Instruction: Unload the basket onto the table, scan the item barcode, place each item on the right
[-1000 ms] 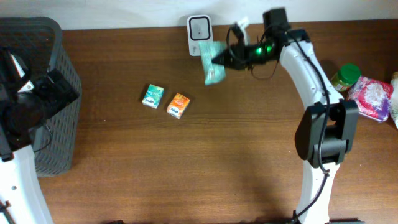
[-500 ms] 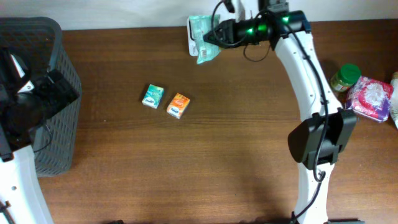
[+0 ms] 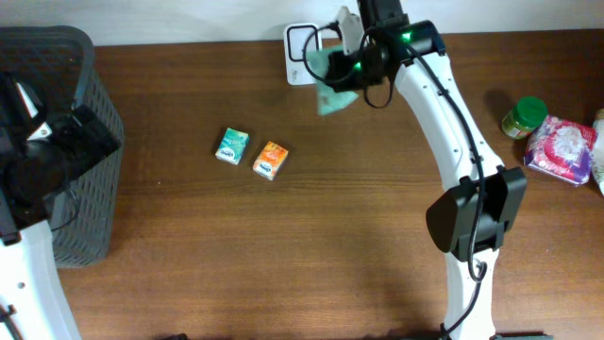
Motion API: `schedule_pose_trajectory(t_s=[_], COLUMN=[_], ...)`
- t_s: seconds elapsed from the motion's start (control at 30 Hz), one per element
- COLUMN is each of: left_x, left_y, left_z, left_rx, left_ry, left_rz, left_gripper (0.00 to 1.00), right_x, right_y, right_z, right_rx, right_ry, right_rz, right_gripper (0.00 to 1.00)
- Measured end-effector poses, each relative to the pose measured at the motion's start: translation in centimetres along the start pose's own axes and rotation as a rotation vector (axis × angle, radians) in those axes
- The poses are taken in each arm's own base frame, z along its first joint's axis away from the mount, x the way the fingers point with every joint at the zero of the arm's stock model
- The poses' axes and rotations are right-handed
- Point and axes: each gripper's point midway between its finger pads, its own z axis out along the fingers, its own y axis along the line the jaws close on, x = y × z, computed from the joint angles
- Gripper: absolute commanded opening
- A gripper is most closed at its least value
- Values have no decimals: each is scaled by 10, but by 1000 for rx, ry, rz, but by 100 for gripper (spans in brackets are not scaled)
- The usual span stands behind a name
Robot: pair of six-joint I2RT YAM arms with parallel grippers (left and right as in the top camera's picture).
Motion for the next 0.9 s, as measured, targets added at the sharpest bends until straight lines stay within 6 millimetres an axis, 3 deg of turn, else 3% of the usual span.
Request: schedule_pose_trajectory(t_s=[0.13, 0.17, 0.2, 0.23, 0.3, 0.37, 0.43, 0.53, 0.6, 0.67, 0.73, 0.77, 0.83, 0.87, 0.9], left_x=[0, 0, 0, 0, 0, 0, 0, 0, 0, 0, 1, 1, 0, 0, 0], left_y=[0, 0, 0, 0, 0, 0, 0, 0, 0, 0, 0, 0, 0, 0, 0], left_z=[0, 0, 0, 0, 0, 0, 0, 0, 0, 0, 0, 0, 0, 0, 0], left_rx=[0, 0, 0, 0, -1, -1, -1, 0, -1, -1, -1, -1, -1, -1, -1], left_ry=[0, 1, 1, 1, 2, 1, 1, 1, 2, 1, 3, 3, 1, 1, 1], left_rz=[0, 0, 0, 0, 0, 0, 0, 0, 0, 0, 0, 0, 0, 0, 0], left_gripper=[99, 99, 99, 99, 99, 99, 99, 99, 99, 99, 99, 99, 99, 99, 99], right_x=[80, 93, 125, 145, 166, 168, 172, 181, 189, 180, 164, 152, 138, 131, 130], right_y=[-79, -86, -103, -114, -127, -128, -117, -77, -50, -14, 7, 9, 2, -22, -33], right_z=[22, 27, 38, 42, 43, 42, 48, 62, 60, 51, 39, 31, 24, 18, 16], right_rx=[549, 588, 673, 723, 787, 799, 746, 657, 630, 596, 582, 594, 612, 613, 592], right_ry=[226, 255, 340, 394, 450, 457, 468, 495, 537, 526, 487, 454, 417, 431, 453], right_rz=[74, 80, 79, 72, 60, 61, 68, 22, -26, -86, -120, -124, -119, -114, -119], right_gripper=[13, 17, 22, 25, 28, 29, 29, 33, 34, 52, 71, 79, 79, 79, 79])
